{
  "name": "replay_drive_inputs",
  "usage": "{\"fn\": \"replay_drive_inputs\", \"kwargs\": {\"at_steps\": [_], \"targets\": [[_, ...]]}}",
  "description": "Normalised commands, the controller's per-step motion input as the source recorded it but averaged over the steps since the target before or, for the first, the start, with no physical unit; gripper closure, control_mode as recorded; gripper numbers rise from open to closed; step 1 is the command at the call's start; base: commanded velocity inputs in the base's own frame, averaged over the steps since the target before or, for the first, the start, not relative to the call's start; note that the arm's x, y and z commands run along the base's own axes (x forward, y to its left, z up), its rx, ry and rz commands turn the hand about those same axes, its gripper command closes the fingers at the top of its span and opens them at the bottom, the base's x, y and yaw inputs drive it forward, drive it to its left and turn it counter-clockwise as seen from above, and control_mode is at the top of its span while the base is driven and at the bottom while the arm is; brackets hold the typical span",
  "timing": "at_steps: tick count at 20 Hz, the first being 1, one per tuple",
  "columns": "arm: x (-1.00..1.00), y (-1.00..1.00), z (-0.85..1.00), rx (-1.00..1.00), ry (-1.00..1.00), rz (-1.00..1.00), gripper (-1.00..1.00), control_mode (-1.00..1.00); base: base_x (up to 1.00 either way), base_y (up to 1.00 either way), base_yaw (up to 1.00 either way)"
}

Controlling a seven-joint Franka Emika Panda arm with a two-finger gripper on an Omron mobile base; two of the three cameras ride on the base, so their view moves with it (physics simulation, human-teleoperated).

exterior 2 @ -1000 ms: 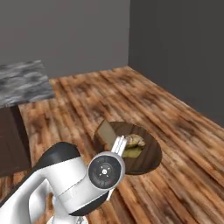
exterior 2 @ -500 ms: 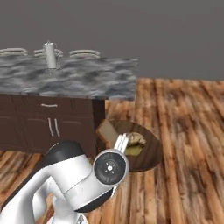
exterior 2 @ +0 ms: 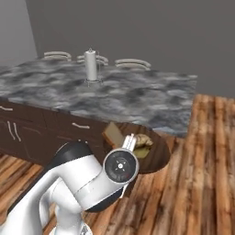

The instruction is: Pick up the heated bread from the toaster oven and place it in the bowl. Then move the bread bowl to the dining counter.

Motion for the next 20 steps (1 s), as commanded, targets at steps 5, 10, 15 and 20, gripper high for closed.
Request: {"fn": "replay_drive_inputs", "kwargs": {"at_steps": [5,10,15,20], "targets": [[0.0,0.0,0.0,0.0,0.0,0.0,1.0,1.0,1.0,0.26,0.03],[0.0,0.0,0.0,0.0,0.0,0.0,1.0,1.0,0.93,0.73,-0.13],[0.0,0.0,0.0,0.0,0.0,0.0,1.0,1.0,0.9,0.65,-0.1],[0.8,0.02,-0.05,0.0,0.04,0.0,1.0,-1.0,0.2,0.06,0.0]]}}
